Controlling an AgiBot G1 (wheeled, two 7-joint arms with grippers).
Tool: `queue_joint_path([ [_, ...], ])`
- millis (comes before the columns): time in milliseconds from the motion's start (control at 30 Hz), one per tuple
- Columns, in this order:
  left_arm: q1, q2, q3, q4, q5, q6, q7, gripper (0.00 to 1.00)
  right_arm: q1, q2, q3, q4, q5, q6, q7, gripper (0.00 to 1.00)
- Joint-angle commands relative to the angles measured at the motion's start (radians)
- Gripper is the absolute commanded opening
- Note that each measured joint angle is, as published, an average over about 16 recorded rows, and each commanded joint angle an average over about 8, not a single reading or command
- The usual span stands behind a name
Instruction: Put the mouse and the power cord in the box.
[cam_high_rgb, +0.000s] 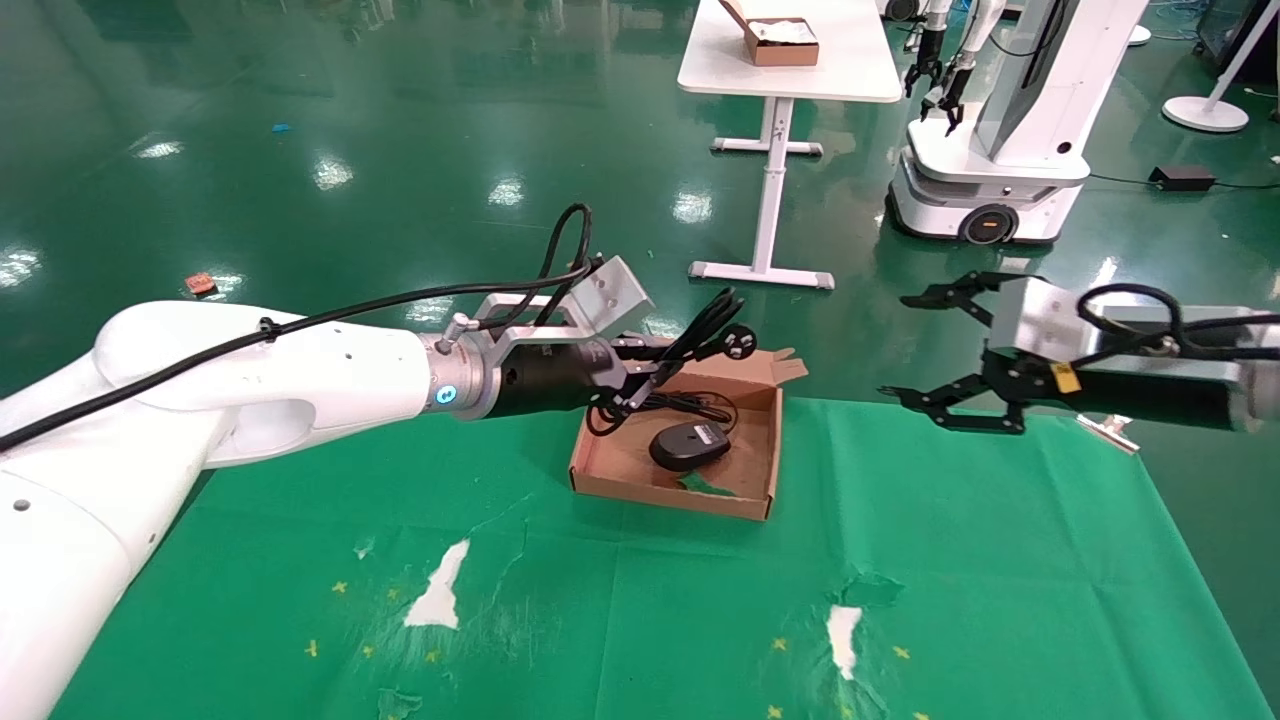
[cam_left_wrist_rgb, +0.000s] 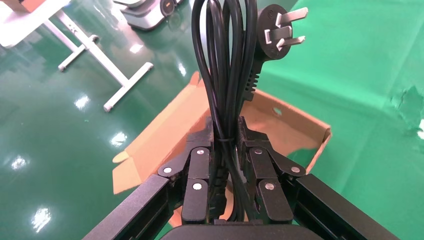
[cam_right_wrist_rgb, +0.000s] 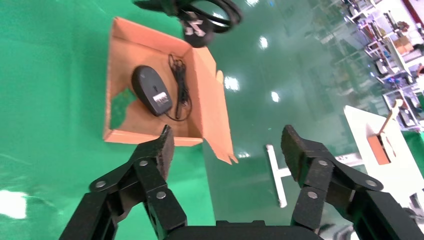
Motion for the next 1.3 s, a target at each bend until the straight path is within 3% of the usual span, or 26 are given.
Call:
queue_joint_path([
  [33, 0.009, 0.002, 0.014, -0.01, -0.008, -0.016, -0.024, 1.0, 0.012, 0.024, -0.001, 0.001, 0.0, -0.049, 0.001, 1.0],
  [533, 0.007, -0.019, -0.014, -0.015, -0.007, 0.019, 0.003, 1.0, -0.026, -0.003, 0.008, 0.031, 0.015, 0.022, 0.025, 1.0],
  [1300, 0.25, -0.295, -0.188, -0.369, -0.264, 0.246, -0.081, 1.0, -0.292, 0.129, 0.121, 0.46, 0.226, -0.078, 0.377, 1.0],
])
